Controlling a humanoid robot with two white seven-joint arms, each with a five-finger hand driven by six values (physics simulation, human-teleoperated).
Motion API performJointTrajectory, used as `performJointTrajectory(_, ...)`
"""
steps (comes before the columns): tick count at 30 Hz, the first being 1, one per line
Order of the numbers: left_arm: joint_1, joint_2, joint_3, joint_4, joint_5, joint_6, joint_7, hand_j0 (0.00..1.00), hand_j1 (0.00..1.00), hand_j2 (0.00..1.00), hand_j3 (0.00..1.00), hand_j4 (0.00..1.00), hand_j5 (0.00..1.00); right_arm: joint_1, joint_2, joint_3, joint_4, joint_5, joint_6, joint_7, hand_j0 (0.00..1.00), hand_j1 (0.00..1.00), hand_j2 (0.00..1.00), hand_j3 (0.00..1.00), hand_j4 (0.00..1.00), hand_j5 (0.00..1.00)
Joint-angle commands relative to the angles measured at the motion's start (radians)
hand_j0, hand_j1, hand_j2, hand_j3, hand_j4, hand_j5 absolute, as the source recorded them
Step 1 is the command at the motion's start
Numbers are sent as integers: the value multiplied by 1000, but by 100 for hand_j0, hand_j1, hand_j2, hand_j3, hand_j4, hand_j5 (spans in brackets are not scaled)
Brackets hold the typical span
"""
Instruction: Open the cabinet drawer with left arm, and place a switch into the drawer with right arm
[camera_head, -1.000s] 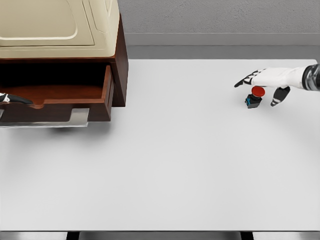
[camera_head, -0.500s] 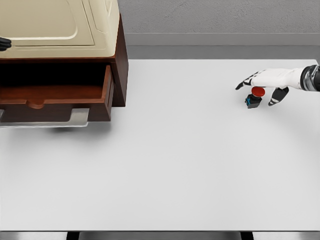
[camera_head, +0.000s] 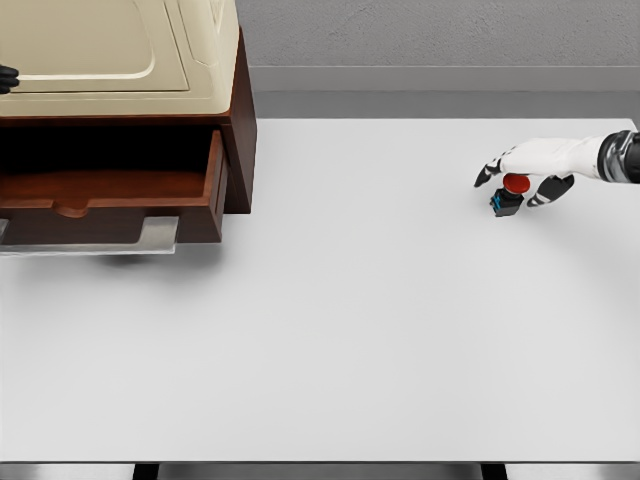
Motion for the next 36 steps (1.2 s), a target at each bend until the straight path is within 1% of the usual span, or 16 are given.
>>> performJointTrajectory(1,0,0,1,0,6,2,0,100,100,100,100,100,100,0,2,-2,7,-4,2,0,73,73,73,73,73,73)
performJointTrajectory(3,0,0,1,0,7,0,0,100,100,100,100,100,100,0,4,-2,13,-4,2,0,70,70,70,70,70,70)
performJointTrajectory(6,0,0,1,0,7,0,0,100,100,100,100,100,100,0,5,-2,13,-6,2,0,68,68,68,68,68,68)
performJointTrajectory(9,0,0,1,0,7,2,0,100,100,100,100,100,100,0,5,-2,19,-9,2,0,60,60,60,60,60,60)
performJointTrajectory(11,0,0,1,0,7,2,0,100,100,100,100,100,100,-2,5,-3,21,-9,2,0,60,60,60,60,60,60)
performJointTrajectory(14,0,0,1,0,7,2,0,100,100,100,100,100,100,-3,4,-5,25,-9,2,0,56,56,56,56,56,56)
performJointTrajectory(19,0,0,1,0,7,2,0,100,100,100,100,100,100,-3,5,-3,27,-9,2,0,56,56,56,56,56,56)
performJointTrajectory(22,0,0,1,0,7,2,0,100,100,100,100,100,100,-3,12,-3,28,-9,2,0,52,52,52,52,52,52)
performJointTrajectory(25,0,0,1,0,7,2,0,100,100,100,100,100,100,-3,13,-5,28,-13,2,0,51,51,51,51,51,51)
performJointTrajectory(29,0,0,1,0,7,2,0,100,100,100,100,100,100,-14,27,-25,24,-24,2,0,51,51,51,51,51,51)
performJointTrajectory(31,0,0,1,0,7,2,0,100,100,100,100,100,100,-15,28,-58,17,-33,2,0,51,51,51,51,51,51)
performJointTrajectory(33,0,0,1,0,7,2,0,100,100,100,100,100,100,-15,35,-58,16,-33,2,0,48,48,48,48,48,48)
performJointTrajectory(35,0,2,1,0,7,2,0,100,100,100,100,100,100,-14,48,-58,16,-43,2,0,41,41,41,41,41,41)
performJointTrajectory(36,0,2,1,0,7,2,0,100,100,100,100,100,100,-14,54,-58,16,-43,2,0,40,40,40,40,40,40)
